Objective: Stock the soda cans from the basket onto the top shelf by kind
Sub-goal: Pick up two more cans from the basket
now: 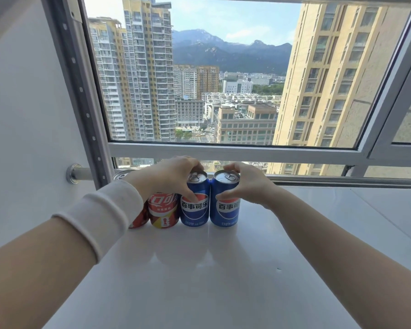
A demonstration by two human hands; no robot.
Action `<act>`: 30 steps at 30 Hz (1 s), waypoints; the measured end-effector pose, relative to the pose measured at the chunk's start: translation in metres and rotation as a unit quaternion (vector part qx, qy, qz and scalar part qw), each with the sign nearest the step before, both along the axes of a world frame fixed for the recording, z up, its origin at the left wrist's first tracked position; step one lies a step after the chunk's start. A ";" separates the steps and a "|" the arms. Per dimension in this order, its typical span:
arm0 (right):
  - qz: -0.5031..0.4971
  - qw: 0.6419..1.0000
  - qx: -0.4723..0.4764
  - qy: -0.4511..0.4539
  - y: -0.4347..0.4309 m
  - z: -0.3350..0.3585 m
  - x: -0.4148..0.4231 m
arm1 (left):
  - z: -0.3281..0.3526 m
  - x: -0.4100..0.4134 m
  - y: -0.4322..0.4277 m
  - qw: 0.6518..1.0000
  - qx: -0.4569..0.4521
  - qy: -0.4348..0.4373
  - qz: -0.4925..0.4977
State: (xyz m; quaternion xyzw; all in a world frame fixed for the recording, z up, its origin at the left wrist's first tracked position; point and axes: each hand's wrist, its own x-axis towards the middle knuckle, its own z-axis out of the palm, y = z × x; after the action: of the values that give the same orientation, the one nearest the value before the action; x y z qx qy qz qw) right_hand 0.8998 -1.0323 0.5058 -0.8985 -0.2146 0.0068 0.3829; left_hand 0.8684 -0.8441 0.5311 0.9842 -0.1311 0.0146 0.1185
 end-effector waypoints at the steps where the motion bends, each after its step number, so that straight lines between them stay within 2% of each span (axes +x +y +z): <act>1: 0.000 1.000 -0.002 -0.003 0.000 -0.001 0.000 | 0.000 0.000 0.000 1.000 -0.001 0.002 0.003; 25: -0.028 0.999 0.014 0.008 -0.003 -0.006 -0.007 | 0.004 -0.006 -0.004 0.999 0.012 0.034 0.021; 30: -0.024 1.000 0.011 0.003 -0.004 -0.008 -0.010 | 0.004 -0.008 -0.008 0.998 0.044 0.035 0.025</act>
State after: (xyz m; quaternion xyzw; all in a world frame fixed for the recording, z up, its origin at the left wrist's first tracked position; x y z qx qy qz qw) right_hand 0.8899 -1.0360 0.4981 -0.8990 -0.1923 -0.0019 0.3935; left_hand 0.8600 -0.8523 0.5351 0.9913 -0.1029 -0.0231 0.0792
